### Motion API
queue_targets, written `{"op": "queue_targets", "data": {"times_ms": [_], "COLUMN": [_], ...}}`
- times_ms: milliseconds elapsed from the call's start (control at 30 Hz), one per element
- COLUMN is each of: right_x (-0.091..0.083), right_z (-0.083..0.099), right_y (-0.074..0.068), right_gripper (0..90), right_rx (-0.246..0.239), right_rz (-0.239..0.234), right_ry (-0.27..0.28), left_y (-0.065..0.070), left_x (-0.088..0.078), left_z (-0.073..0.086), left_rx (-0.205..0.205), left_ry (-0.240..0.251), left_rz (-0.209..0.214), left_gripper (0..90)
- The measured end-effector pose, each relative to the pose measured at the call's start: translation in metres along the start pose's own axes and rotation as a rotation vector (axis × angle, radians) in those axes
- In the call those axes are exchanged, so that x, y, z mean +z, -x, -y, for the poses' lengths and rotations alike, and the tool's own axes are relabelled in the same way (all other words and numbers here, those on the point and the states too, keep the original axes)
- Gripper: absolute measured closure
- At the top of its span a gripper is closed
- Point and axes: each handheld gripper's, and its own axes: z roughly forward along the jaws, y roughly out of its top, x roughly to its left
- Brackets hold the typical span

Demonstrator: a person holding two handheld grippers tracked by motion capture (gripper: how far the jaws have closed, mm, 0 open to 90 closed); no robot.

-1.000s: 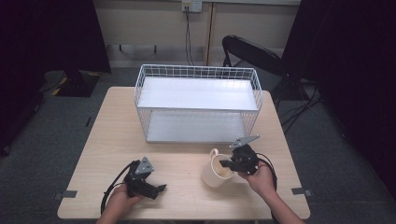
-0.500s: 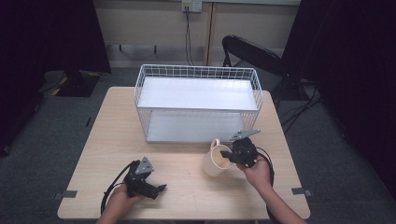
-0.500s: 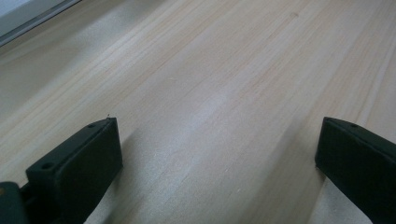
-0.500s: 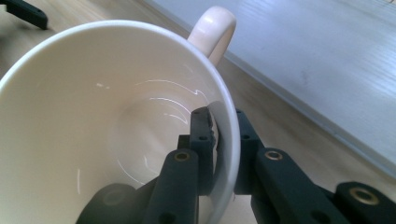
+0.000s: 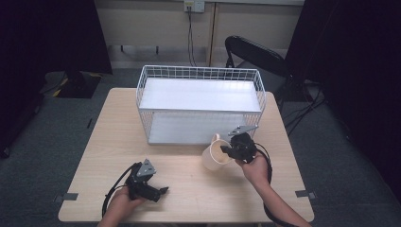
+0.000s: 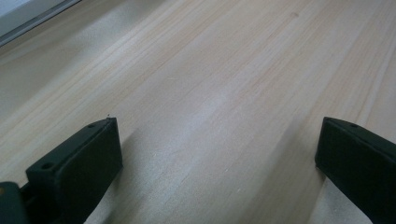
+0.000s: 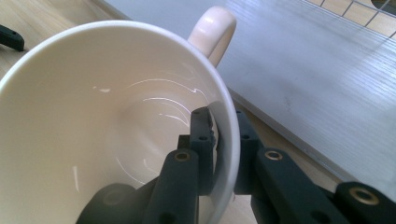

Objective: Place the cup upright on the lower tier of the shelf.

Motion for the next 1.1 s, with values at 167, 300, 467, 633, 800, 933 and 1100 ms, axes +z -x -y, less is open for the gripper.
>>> {"op": "queue_targets", "data": {"times_ms": [167,300,467,633,800,933,1100], "right_x": [0.003,0.004,0.005,0.006,0.007,0.008,0.009], "right_z": [-0.003,-0.006,-0.011,-0.014,-0.016,-0.018,-0.020], "right_y": [-0.001,-0.001,0.002,0.005,0.008,0.010,0.010], "right_gripper": [83.4,83.4,83.4,83.4,83.4,83.4,83.4], "right_rx": [-0.006,0.007,0.019,0.047,0.064,0.076,0.069], "right_rz": [0.018,0.030,0.059,0.082,0.111,0.139,0.184], "right_ry": [0.004,0.016,0.027,0.048,0.073,0.092,0.124], "left_y": [0.000,0.000,0.000,0.000,0.000,0.000,0.000], "left_x": [0.000,0.000,0.000,0.000,0.000,0.000,0.000], "left_z": [0.000,0.000,0.000,0.000,0.000,0.000,0.000], "left_rx": [-0.001,0.000,-0.001,-0.001,0.000,0.000,-0.001], "left_ry": [0.000,0.000,0.000,0.000,0.000,0.000,0.000], "left_rz": [0.000,0.000,0.000,0.000,0.000,0.000,-0.001], "left_gripper": [0.1,0.1,0.1,0.1,0.1,0.0,0.1]}}
